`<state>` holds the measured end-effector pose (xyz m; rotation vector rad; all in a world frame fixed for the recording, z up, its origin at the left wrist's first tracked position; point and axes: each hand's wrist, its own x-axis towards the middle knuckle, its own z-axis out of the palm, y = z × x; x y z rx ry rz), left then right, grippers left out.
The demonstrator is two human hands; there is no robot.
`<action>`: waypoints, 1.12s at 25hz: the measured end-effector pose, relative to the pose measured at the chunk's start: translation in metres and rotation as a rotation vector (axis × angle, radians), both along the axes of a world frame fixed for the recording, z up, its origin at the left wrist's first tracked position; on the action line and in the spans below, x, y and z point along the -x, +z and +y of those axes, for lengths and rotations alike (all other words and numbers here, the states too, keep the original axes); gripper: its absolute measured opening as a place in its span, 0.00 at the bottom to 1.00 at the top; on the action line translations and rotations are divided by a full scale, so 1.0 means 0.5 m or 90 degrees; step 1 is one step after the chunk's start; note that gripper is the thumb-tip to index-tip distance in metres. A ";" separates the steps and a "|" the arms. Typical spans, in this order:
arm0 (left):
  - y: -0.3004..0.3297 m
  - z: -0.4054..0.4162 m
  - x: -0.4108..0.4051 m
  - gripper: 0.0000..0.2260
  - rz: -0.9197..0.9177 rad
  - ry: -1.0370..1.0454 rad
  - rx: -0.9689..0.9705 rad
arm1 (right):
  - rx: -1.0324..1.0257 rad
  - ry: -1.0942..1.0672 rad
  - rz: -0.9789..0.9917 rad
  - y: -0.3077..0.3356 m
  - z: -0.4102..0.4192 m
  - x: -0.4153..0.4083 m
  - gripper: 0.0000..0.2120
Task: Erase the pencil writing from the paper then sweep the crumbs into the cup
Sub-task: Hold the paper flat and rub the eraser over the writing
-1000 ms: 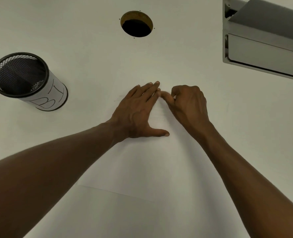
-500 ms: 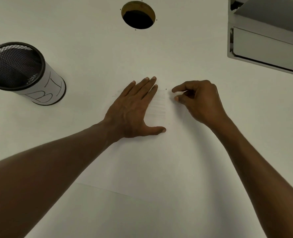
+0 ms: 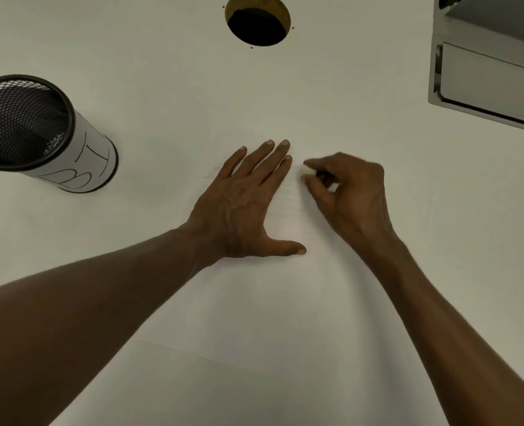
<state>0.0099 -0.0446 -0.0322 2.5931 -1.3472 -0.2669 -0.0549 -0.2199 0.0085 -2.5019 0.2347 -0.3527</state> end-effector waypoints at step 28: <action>0.004 -0.005 -0.002 0.61 0.016 0.025 -0.022 | -0.025 -0.042 -0.027 -0.011 -0.009 -0.040 0.05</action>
